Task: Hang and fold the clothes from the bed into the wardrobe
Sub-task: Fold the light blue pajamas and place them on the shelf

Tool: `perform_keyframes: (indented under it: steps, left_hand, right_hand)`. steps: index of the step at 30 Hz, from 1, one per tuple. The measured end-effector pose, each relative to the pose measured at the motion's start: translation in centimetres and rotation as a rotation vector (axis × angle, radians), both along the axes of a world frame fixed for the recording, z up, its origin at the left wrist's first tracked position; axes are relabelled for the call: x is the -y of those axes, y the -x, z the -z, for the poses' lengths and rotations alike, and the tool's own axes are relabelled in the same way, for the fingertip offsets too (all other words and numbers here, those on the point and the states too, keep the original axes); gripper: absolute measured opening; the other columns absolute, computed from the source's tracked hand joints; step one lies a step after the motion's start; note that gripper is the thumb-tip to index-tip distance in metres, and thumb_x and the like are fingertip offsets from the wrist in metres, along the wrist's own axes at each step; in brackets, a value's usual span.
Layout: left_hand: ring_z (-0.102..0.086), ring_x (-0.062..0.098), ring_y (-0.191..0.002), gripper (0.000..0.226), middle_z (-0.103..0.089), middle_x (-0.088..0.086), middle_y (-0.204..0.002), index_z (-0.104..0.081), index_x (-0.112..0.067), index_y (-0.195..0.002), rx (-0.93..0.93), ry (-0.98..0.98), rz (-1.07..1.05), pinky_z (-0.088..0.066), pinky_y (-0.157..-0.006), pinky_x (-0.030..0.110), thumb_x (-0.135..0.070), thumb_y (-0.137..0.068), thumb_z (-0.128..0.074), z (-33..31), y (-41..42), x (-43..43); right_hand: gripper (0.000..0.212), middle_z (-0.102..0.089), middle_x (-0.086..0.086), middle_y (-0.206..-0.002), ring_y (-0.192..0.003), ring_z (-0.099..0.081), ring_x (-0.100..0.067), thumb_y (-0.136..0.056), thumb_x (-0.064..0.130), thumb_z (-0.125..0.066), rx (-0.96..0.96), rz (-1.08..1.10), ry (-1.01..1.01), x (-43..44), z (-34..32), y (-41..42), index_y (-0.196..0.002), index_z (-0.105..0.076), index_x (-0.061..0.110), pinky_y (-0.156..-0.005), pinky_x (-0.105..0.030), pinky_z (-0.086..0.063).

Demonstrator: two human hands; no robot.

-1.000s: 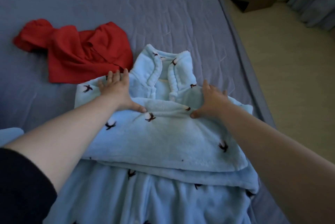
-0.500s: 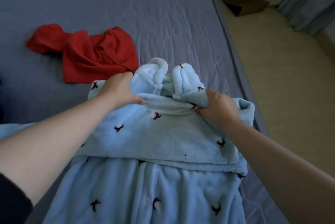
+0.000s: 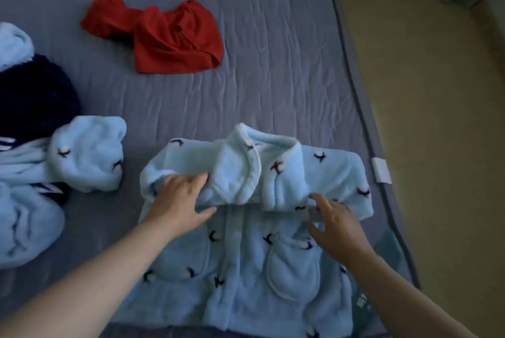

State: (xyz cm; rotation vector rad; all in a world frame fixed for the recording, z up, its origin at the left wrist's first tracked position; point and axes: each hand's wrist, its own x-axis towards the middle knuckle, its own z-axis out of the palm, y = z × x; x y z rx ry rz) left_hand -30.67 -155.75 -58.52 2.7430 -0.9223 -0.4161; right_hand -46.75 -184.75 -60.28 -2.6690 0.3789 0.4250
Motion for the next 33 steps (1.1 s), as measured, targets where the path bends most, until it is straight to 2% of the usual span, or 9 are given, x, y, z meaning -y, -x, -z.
perform_keyframes:
  steps: [4, 9, 12, 15, 18, 21, 24, 27, 33]
  left_hand:
    - [-0.051, 0.019, -0.121, 0.065, -0.057, -0.009, -0.127, -0.035, -0.031, -0.137, -0.3, -0.399, 0.018, -0.035, -0.098, 0.034, -0.054, -0.08, -0.056, 2.6, 5.7, -4.3]
    - [-0.054, 0.02, -0.113, 0.044, -0.054, 0.002, -0.125, -0.052, -0.018, -0.13, -0.473, 0.063, -0.316, -0.041, -0.095, 0.029, -0.032, -0.089, -0.06, 3.8, 7.8, -4.8]
    - [-0.052, 0.018, -0.114, 0.023, -0.051, 0.0, -0.12, -0.063, -0.031, -0.105, -0.598, 0.155, -0.418, -0.038, -0.092, 0.028, -0.046, -0.092, -0.05, 4.2, 7.9, -3.1]
    - [-0.038, 0.02, -0.13, 0.05, -0.035, 0.003, -0.141, -0.064, -0.028, -0.114, -0.669, -0.07, -0.362, -0.03, -0.104, 0.027, -0.065, -0.081, -0.055, 5.1, 9.1, -3.0]
    - [-0.009, 0.024, -0.146, 0.09, 0.004, -0.004, -0.158, -0.033, -0.029, -0.146, -0.759, -0.193, -0.282, -0.021, -0.117, 0.037, -0.071, -0.072, -0.061, 5.5, 11.6, -4.2]
    - [0.008, 0.024, -0.147, 0.098, 0.019, -0.004, -0.157, -0.01, -0.033, -0.151, -0.778, -0.275, -0.209, -0.015, -0.119, 0.041, -0.068, -0.075, -0.06, 5.7, 12.9, -5.2]
    - [-0.02, 0.023, -0.143, 0.074, -0.013, 0.006, -0.157, -0.033, -0.023, -0.146, -0.662, -0.131, -0.29, -0.026, -0.113, 0.033, -0.056, -0.084, -0.059, 5.5, 12.5, -4.8]
    - [-0.051, 0.025, -0.117, 0.043, -0.049, 0.008, -0.131, -0.056, -0.014, -0.124, -0.399, 0.036, -0.343, -0.041, -0.094, 0.031, -0.039, -0.089, -0.061, 4.7, 9.6, -4.6]
    - [-0.057, 0.022, -0.106, 0.034, -0.054, 0.005, -0.119, -0.062, -0.013, -0.115, -0.301, 0.189, -0.252, -0.045, -0.091, 0.032, -0.027, -0.085, -0.068, 2.9, 4.5, -3.2]
  right_hand:
    - [0.067, -0.052, 0.001, -0.136, -0.122, -0.05, -0.019, -0.087, 0.045, -0.061, -0.315, 0.079, -0.144, -2.8, 2.1, 6.4, -0.144, -0.033, 0.023, -0.095, -0.03, -0.045]
    - [0.083, -0.035, 0.001, -0.149, -0.132, -0.04, -0.021, -0.086, 0.045, -0.064, -0.273, 0.146, -0.264, -5.2, 2.5, 6.9, -0.152, -0.019, 0.022, -0.101, -0.034, -0.041]
    - [0.061, -0.043, -0.003, -0.137, -0.117, -0.05, -0.019, -0.088, 0.034, -0.063, -0.227, 0.188, -0.314, -6.3, 2.3, 6.0, -0.143, -0.039, 0.023, -0.091, -0.03, -0.044]
    - [0.03, -0.048, -0.001, -0.113, -0.096, -0.056, -0.02, -0.088, 0.036, -0.06, -0.207, 0.315, -0.296, -7.6, 2.2, 6.3, -0.114, -0.06, 0.022, -0.077, -0.026, -0.04]
    - [0.046, -0.05, -0.003, -0.114, -0.093, -0.055, -0.018, -0.084, 0.044, -0.064, -0.346, 0.297, -0.293, -9.4, 2.7, 8.0, -0.121, -0.05, 0.022, -0.074, -0.026, -0.042]
    - [0.06, -0.049, -0.004, -0.123, -0.102, -0.055, -0.02, -0.082, 0.044, -0.068, -0.425, 0.272, -0.25, -11.1, 3.4, 9.1, -0.132, -0.042, 0.024, -0.077, -0.027, -0.044]
    - [0.041, -0.06, -0.005, -0.114, -0.094, -0.06, -0.02, -0.086, 0.038, -0.062, -0.334, 0.343, -0.155, -11.2, 2.9, 8.1, -0.123, -0.057, 0.02, -0.068, -0.027, -0.045]
    - [0.025, -0.06, -0.004, -0.101, -0.088, -0.06, -0.021, -0.089, 0.036, -0.06, -0.046, 0.293, 0.024, -10.0, 1.7, 5.5, -0.103, -0.068, 0.016, -0.061, -0.026, -0.038]
    - [0.052, -0.048, -0.009, -0.129, -0.117, -0.045, -0.03, -0.086, 0.037, -0.066, 0.033, 0.175, 0.134, -5.9, 0.3, -1.1, -0.13, -0.051, 0.013, -0.09, -0.037, -0.042]
